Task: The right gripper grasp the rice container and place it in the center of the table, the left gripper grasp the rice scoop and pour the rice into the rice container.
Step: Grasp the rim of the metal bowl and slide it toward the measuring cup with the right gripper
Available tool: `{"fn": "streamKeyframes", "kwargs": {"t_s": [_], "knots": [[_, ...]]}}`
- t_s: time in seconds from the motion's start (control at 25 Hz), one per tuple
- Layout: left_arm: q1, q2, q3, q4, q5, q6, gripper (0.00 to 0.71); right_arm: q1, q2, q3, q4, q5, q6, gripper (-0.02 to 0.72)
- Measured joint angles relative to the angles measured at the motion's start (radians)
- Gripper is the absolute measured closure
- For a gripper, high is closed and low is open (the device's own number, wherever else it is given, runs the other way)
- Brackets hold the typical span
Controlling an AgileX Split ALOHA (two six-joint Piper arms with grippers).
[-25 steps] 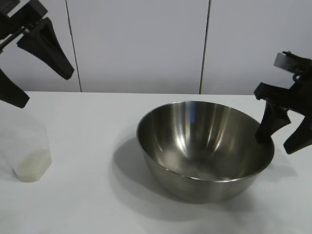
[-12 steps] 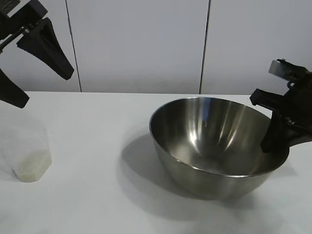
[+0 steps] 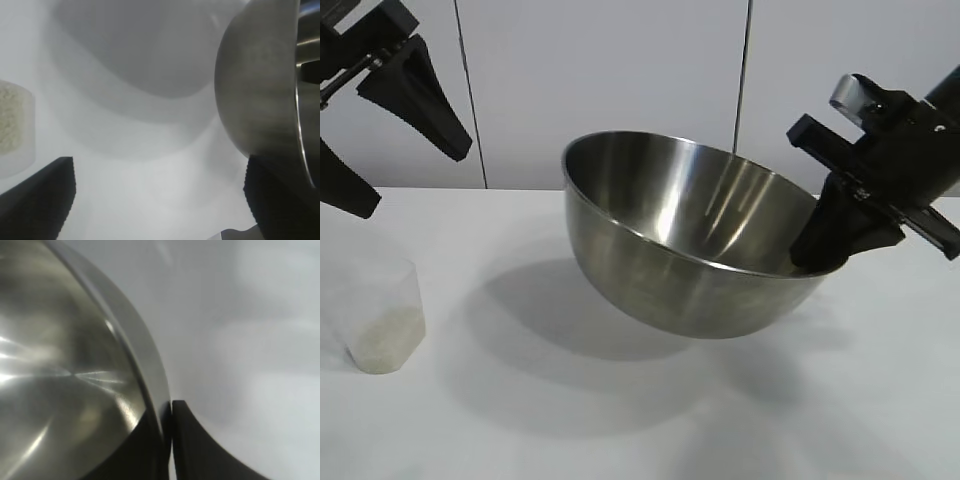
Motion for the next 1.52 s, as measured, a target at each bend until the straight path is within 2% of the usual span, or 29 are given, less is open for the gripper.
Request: {"fn": "streamKeyframes", "kwargs": {"t_s": [0.2, 0.36, 0.44, 0.68, 0.92, 1.04, 1.2, 1.28, 1.52], "knots": [[0.000, 0.000, 0.000, 0.000, -0.005, 0.000, 0.053, 0.161, 0.002, 0.000, -0.058, -0.117, 0.107, 0.684], [0.000, 0.000, 0.000, 0.000, -0.006, 0.000, 0.053, 0.234, 0.045, -0.005, -0.108, -0.177, 0.209, 0.684], [0.000, 0.000, 0.000, 0.000, -0.006, 0.000, 0.053, 0.268, 0.074, -0.005, -0.114, -0.218, 0.235, 0.684], [0.000, 0.000, 0.000, 0.000, -0.006, 0.000, 0.053, 0.327, 0.123, -0.005, -0.110, -0.330, 0.275, 0.684], [0.000, 0.000, 0.000, 0.000, -0.007, 0.000, 0.053, 0.328, 0.129, -0.008, -0.110, -0.363, 0.275, 0.678], [0.000, 0.000, 0.000, 0.000, -0.007, 0.000, 0.053, 0.328, 0.129, -0.009, -0.100, -0.363, 0.265, 0.602], [0.000, 0.000, 0.000, 0.000, -0.007, 0.000, 0.053, 0.328, 0.128, -0.013, -0.095, -0.357, 0.260, 0.393], [0.000, 0.000, 0.000, 0.000, -0.007, 0.000, 0.053, 0.328, 0.128, -0.013, -0.093, -0.354, 0.260, 0.333], [0.000, 0.000, 0.000, 0.000, -0.007, 0.000, 0.053, 0.312, 0.056, -0.032, -0.106, -0.334, 0.257, 0.294]]}}
